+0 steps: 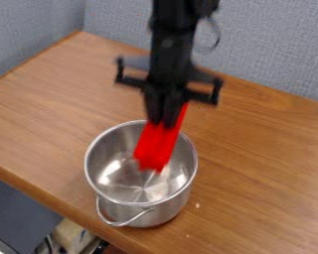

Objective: Move the red object from the metal pot to the table

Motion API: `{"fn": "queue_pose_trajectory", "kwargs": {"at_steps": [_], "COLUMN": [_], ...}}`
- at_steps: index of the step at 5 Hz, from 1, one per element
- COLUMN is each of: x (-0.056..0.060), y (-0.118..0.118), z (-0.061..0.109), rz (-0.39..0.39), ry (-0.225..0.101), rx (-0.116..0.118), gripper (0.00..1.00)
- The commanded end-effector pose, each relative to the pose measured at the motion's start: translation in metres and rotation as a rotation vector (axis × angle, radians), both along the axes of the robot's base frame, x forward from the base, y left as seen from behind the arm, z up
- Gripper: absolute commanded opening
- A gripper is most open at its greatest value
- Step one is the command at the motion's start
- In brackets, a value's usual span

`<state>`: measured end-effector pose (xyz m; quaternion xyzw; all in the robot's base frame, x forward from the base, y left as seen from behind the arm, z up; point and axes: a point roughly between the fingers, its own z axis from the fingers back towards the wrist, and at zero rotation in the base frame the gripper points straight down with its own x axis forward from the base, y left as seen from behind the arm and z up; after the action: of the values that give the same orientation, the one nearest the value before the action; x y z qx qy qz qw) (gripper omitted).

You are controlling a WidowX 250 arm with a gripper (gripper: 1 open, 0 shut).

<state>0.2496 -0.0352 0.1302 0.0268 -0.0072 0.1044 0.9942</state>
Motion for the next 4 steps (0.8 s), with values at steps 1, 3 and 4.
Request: {"fn": "queue_pose_trajectory", "kwargs": {"at_steps": [1,3,4], "x": [0.021,0.042,0.022], "y": [-0.014,-0.028,-0.021], "z": [0.016,0.011,0.009], "rz": [-0.016,-0.059,-0.069], "ry": [-0.016,-0.087,-0.094], "rx": [-0.021,-0.038,-0.010], "gripper": [0.00,0.00,0.00]}}
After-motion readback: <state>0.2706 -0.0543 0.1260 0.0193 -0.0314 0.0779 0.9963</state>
